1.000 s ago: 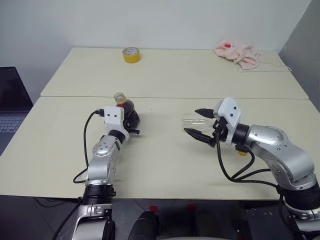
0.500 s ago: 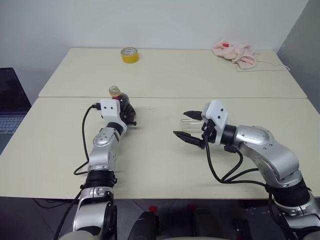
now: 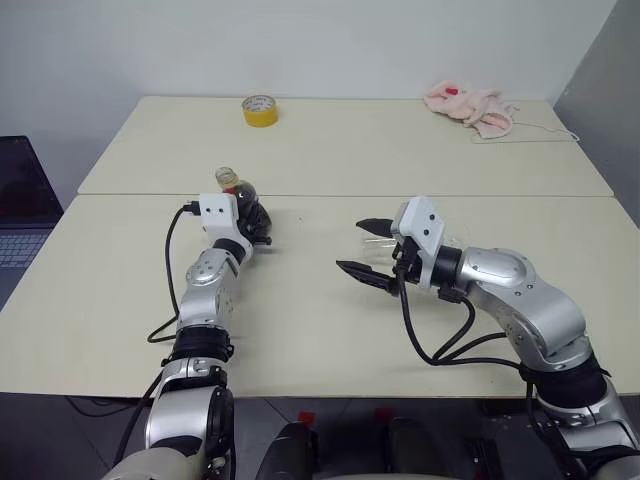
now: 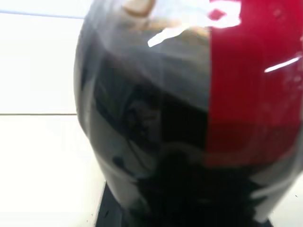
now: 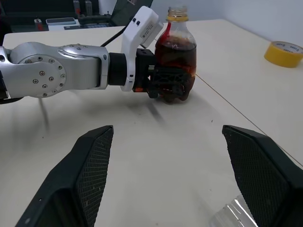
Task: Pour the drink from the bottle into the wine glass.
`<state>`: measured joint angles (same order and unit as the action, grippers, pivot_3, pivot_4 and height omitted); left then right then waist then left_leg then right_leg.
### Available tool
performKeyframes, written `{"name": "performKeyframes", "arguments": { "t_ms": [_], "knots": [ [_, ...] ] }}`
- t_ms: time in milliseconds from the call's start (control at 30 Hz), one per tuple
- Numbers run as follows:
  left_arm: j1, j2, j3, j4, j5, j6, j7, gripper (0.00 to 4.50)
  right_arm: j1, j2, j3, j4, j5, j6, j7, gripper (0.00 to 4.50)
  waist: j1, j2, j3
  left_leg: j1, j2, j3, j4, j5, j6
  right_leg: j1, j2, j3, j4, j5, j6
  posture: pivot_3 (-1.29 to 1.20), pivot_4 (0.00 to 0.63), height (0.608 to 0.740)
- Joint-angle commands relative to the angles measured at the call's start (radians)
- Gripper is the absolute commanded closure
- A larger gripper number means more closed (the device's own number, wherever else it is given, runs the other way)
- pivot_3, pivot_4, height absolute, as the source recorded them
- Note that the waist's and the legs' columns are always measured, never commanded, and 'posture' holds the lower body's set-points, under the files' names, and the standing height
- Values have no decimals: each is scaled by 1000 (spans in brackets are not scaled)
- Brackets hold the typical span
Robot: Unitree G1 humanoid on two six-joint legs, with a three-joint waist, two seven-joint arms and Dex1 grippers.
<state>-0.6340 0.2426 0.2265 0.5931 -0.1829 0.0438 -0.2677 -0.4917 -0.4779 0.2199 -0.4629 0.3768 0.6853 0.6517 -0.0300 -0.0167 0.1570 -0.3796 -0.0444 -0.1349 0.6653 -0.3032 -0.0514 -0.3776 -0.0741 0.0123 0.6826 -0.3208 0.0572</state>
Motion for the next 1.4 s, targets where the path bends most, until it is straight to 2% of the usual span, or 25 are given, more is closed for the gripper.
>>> {"name": "performKeyframes", "arguments": {
  "t_ms": [33, 233, 267, 600, 733, 1100, 1200, 1400],
  "knots": [
    [-8, 14, 5, 24, 4, -19, 12, 2129, -20, 5, -8, -24, 6, -3, 5, 560, -2, 0, 0, 0, 0, 0, 0, 0, 0, 0, 0, 0, 0, 0, 0, 0, 150, 740],
    [-6, 28, -9, 32, 23, -47, 10, 141, -21, 7, -10, -21, 4, -6, 8, 560, -3, 0, 0, -1, 0, 0, 0, 0, 0, -2, 0, 0, 0, 0, 0, 0, 150, 740],
    [-4, 28, -9, 30, 23, -49, 10, 40, -21, 8, -10, -20, 4, -6, 9, 560, -3, 0, 0, -1, 0, 0, 0, 0, 0, -2, 0, 0, 0, 0, 0, 0, 150, 740],
    [71, 24, -19, -71, 28, -59, 5, 40, -12, 1, -17, -26, 6, -12, 18, 560, -3, 0, 0, -1, 0, 0, -1, 0, 0, -2, 0, 1, 0, 0, 0, 0, 150, 740],
    [148, 35, -47, -166, 35, -33, -24, 40, -1, -12, -26, -34, -1, -13, 20, 560, -3, 0, 0, -1, 0, 1, -1, 0, 0, -2, 0, 1, 0, 0, 0, 0, 150, 740],
    [400, 77, -12, -542, -12, 146, -25, 40, 106, -111, -109, -108, 26, -3, 34, 560, -2, 0, 0, -1, 1, 1, -1, 0, 0, -2, 0, 2, 0, 0, 0, 0, 150, 740],
    [474, 125, -25, -679, -46, 211, -96, 40, 165, -140, -153, -136, 35, 3, 32, 560, 0, 0, 0, -1, 1, 0, -1, 0, 0, -1, 0, 2, 0, 0, 0, 0, 150, 740],
    [572, 287, -29, -917, -181, 360, -300, 40, 278, -176, -240, -182, 29, -6, -7, 560, 1, 1, 0, -1, 1, 1, -1, 0, 1, -1, 0, 2, -1, 0, 0, 0, 150, 740]
  ]
}}
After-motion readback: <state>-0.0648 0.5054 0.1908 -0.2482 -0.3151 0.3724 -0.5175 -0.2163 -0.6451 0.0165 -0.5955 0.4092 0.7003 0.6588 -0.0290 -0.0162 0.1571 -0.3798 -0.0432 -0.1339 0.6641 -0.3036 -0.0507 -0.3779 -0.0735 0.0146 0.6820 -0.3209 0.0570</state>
